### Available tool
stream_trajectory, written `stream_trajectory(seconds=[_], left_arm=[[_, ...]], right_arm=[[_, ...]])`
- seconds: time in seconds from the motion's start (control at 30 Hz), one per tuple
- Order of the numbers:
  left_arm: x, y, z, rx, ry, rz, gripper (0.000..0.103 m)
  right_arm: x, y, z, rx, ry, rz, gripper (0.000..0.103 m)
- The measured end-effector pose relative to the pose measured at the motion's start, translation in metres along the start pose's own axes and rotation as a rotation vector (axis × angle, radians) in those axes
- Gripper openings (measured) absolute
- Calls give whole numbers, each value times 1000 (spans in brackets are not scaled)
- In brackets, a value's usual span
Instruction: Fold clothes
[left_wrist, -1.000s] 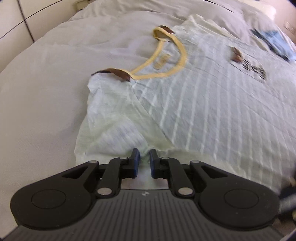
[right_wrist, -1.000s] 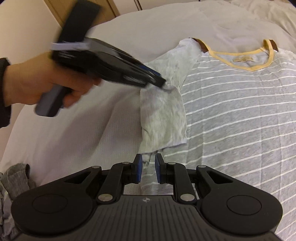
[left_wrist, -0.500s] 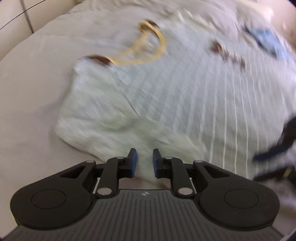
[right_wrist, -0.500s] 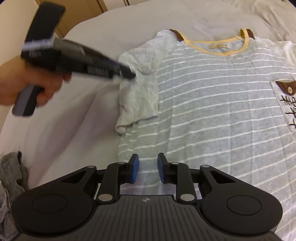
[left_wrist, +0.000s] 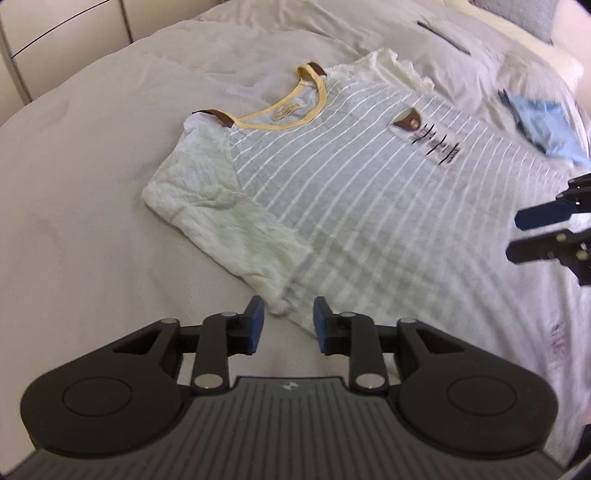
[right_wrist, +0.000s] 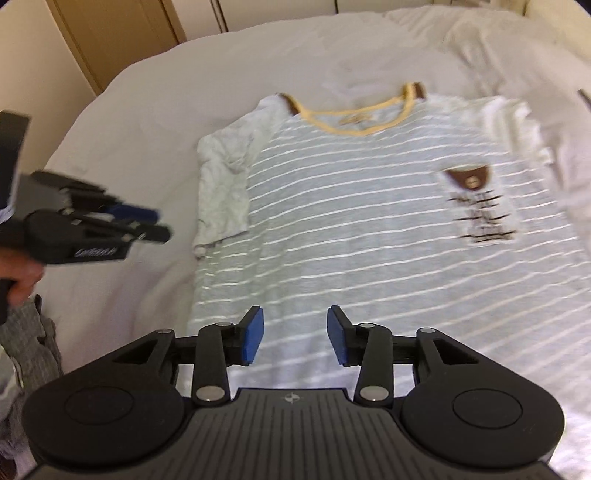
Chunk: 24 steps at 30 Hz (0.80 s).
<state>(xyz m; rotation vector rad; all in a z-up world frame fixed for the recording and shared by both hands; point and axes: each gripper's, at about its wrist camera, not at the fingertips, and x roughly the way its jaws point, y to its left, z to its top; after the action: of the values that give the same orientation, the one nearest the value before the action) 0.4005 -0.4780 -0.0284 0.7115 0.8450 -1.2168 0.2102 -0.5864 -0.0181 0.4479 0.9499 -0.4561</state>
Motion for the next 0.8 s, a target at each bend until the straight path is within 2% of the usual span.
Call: stream_trajectory(seconds=[0.23,0.4,0.5,0.6,0.7,0.73,0.8], left_arm=[[-33,-71,11,-47,-13,58,33],[-35,-147,33,-42,-10,148,38],[-31,-205,52,-53,-12,199,41],[-21,-256,82,-60,-20,185,42],[-12,-306,113,-59,-33,169,44],[-9,-319,125,-43,-43,164,49],[-2,-338,146,-9,-57,162,49]], right_arm=[[-45,-58,-5,-6,-63,-56,45],[-76,-134,-6,-11,-124,-43,51],[-92,-187,-8,-41,-152,-12,51],[-116,-239,-5,-85,-179,21,51],[-145,-281,8,-132,-206,6,51],[-150,-295,13,-133,-208,0,51],[-158,-319,22,-129,-209,-12,51]])
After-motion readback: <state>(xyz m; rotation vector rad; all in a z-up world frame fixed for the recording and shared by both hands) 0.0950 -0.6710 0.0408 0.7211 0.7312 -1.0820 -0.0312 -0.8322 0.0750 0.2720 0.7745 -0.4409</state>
